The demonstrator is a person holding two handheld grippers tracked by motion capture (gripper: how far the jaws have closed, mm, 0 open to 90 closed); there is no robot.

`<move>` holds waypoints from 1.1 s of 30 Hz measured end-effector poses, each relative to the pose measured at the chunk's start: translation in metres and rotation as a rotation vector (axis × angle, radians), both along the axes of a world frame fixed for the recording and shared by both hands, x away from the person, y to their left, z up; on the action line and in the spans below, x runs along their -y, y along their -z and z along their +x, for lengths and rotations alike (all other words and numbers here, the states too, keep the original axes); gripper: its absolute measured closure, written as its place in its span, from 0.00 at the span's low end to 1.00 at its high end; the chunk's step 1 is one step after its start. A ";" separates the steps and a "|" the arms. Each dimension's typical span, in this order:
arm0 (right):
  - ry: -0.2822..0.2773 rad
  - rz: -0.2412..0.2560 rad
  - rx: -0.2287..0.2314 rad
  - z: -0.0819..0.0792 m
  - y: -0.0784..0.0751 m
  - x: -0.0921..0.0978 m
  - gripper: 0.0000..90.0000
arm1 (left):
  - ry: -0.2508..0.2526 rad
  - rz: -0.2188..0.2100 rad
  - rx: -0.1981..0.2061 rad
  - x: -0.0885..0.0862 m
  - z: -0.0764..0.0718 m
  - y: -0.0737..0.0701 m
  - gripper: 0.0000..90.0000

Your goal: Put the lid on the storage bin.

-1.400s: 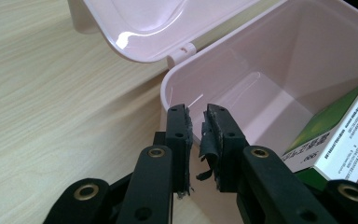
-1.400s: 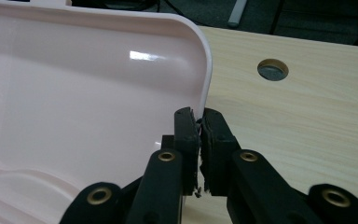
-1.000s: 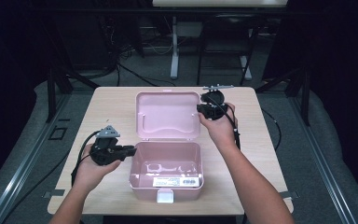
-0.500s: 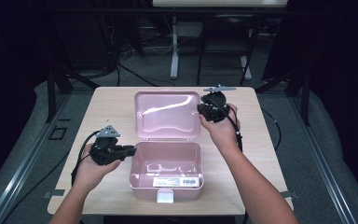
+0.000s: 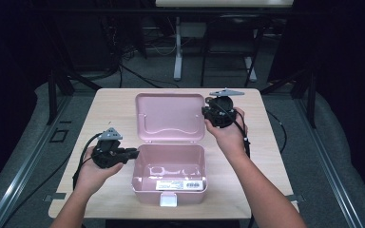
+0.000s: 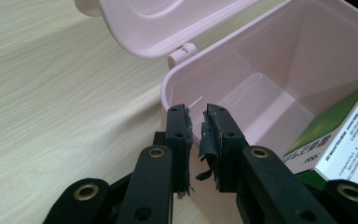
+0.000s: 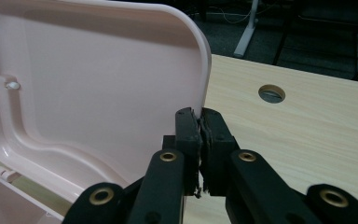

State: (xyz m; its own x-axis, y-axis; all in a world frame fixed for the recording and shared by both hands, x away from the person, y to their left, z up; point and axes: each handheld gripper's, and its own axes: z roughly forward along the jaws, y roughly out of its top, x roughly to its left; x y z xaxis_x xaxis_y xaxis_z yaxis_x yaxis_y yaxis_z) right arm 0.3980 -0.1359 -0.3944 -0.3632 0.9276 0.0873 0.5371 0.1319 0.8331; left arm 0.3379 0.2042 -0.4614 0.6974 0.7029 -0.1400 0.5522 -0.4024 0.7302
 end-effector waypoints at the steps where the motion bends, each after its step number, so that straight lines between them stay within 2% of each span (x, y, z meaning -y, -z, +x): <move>1: 0.000 0.001 0.004 -0.001 0.000 0.000 0.96 | 0.000 0.000 0.000 0.000 0.000 0.000 0.88; 24: -0.011 0.002 0.051 -0.011 0.001 0.002 0.96 | -0.001 -0.010 -0.005 -0.001 0.000 0.000 0.88; 26: -0.012 0.003 0.059 -0.011 0.002 0.003 0.96 | -0.010 -0.018 0.009 -0.001 0.001 0.001 0.89; 33: -0.016 0.012 0.068 -0.012 0.003 0.004 0.96 | -0.016 -0.006 0.023 0.001 0.002 0.001 0.86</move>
